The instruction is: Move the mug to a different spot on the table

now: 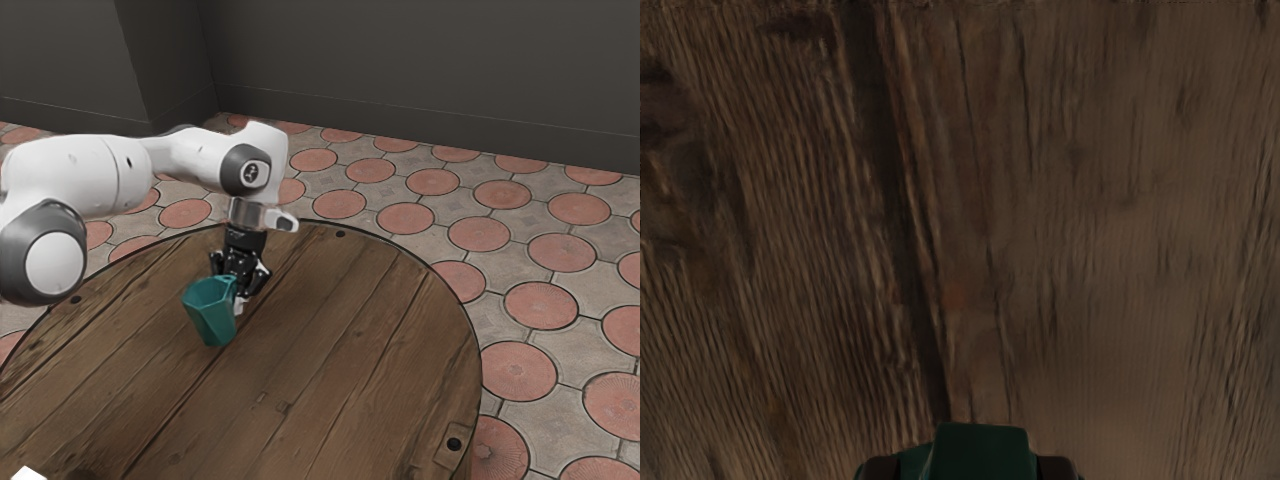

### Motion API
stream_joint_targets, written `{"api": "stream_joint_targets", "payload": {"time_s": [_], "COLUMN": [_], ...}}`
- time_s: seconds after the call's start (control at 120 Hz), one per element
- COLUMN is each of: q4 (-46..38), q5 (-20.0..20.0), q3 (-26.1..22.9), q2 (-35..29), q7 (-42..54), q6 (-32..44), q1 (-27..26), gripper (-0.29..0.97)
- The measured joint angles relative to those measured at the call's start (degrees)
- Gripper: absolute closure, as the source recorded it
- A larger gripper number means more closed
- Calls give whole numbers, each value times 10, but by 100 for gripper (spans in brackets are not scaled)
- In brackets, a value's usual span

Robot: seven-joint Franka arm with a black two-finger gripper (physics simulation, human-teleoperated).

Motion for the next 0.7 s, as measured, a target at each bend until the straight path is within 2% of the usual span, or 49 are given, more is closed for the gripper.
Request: {"api": "stream_joint_targets", "payload": {"time_s": [0.367,0.7], "q4": [-63,-66], "q5": [-28,-42], "q3": [16,17], "q2": [-21,-19], "q7": [17,16], "q6": [42,73], "q1": [-6,-9], "gripper": [63,63]}}
